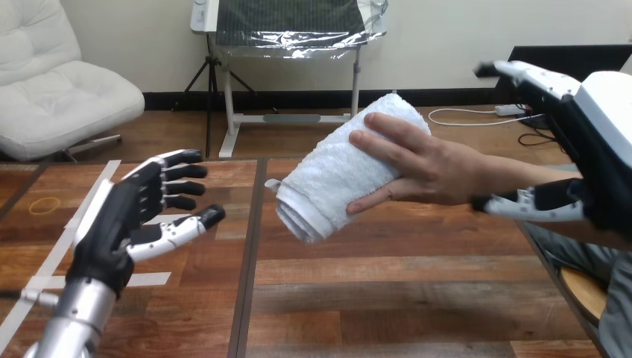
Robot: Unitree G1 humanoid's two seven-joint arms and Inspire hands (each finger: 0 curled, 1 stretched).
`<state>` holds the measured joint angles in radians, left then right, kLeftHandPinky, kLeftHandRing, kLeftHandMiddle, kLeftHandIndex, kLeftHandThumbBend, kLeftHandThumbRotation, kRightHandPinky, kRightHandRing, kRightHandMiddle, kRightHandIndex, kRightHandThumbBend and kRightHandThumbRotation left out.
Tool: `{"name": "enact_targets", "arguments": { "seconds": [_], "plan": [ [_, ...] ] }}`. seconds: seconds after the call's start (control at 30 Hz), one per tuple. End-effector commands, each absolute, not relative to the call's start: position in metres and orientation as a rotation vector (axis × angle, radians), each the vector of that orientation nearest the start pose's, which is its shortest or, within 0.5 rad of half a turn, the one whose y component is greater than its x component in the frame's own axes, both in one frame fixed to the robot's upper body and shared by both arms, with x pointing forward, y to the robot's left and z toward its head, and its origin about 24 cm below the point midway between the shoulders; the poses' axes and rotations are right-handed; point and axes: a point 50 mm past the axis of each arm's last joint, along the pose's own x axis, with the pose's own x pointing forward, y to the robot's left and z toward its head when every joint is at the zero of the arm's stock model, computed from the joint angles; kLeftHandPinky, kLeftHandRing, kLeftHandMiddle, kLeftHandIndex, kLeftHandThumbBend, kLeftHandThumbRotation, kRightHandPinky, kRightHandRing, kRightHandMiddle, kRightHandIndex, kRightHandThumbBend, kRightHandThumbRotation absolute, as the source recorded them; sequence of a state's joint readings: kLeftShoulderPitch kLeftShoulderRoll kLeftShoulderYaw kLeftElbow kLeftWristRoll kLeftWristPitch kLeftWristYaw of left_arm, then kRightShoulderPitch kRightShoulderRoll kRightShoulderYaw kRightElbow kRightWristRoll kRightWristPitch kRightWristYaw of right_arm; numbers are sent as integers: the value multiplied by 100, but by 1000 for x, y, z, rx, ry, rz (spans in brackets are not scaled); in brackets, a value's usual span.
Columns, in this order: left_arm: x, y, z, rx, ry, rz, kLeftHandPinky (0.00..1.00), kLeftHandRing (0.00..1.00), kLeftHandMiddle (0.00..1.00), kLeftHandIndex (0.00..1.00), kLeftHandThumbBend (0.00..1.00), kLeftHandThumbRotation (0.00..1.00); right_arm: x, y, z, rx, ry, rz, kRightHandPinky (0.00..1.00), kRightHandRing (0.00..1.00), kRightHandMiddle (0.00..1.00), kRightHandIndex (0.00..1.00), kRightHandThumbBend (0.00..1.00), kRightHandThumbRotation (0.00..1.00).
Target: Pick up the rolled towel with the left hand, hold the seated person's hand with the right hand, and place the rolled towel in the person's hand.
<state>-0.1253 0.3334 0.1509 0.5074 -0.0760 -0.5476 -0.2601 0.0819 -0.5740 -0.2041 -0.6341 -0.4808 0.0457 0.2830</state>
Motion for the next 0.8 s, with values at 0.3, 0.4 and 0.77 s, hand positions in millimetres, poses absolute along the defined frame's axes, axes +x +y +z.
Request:
{"name": "enact_targets", "arguments": {
  "seconds": [0.3,0.4,0.77],
  "plan": [
    [237,217,45,128,-386,-22,64,69,73,74,63,22,188,-172,181,-794,-694,-33,48,71,76,67,35,0],
    [231,211,44,80,-409,-15,63,69,73,73,62,20,187,-165,176,-718,-718,-38,43,67,73,63,23,0],
    [211,185,44,-87,-478,14,62,65,70,72,60,18,184,-143,156,-474,-773,-69,21,45,52,44,1,0]
  ]
}}
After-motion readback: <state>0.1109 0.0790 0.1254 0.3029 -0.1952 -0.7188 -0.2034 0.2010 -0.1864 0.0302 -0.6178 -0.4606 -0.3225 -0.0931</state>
